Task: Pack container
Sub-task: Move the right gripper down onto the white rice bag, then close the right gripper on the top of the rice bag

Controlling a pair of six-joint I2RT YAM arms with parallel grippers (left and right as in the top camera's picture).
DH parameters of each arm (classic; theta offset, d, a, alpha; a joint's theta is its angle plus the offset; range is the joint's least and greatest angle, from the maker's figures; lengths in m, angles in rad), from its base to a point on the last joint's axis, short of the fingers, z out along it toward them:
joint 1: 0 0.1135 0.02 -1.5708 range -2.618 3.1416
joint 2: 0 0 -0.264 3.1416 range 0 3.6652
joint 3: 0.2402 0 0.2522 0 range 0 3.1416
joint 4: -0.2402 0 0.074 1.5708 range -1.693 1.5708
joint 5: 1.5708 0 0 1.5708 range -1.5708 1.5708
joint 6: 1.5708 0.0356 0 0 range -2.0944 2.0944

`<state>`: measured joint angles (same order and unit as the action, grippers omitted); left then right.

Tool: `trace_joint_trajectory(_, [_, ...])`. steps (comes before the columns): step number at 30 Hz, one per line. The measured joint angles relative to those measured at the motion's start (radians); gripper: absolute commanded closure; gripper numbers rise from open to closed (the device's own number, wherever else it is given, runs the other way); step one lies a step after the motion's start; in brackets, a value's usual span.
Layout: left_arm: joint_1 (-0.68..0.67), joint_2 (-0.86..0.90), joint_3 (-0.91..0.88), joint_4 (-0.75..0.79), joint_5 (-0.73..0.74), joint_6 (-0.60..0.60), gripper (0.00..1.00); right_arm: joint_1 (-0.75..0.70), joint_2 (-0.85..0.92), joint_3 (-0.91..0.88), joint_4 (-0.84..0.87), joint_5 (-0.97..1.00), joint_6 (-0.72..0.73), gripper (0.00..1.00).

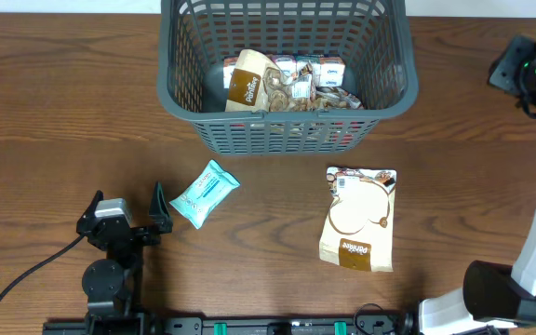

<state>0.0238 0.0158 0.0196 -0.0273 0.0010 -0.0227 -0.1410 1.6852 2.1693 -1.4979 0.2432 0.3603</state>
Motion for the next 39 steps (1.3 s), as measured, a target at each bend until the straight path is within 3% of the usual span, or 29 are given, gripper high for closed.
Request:
trace_joint_trajectory(6, [0.000,0.000,0.002,-0.002,0.000,0.000,0.01,0.000,-0.090,-0.307,0.127,-0.031,0.034,0.49])
trace_joint_trajectory(11, [0.000,0.000,0.003,-0.004,0.000,0.000,0.01,0.000,-0.285,-0.660,0.314,-0.098,0.043,0.50])
trace_joint_trajectory(18, [0.000,0.000,0.003,-0.006,0.000,0.000,0.01,0.022,-0.460,-1.005,0.422,-0.193,0.061,0.50])
trace_joint_trajectory(32, [0.000,0.000,0.003,-0.006,0.000,0.000,0.01,0.301,-0.462,-1.348,0.674,-0.183,0.278,0.47])
trace_joint_trajectory(39, [0.000,0.000,0.003,-0.006,0.000,0.000,0.01,0.466,-0.462,-1.415,0.721,-0.163,0.406,0.42])
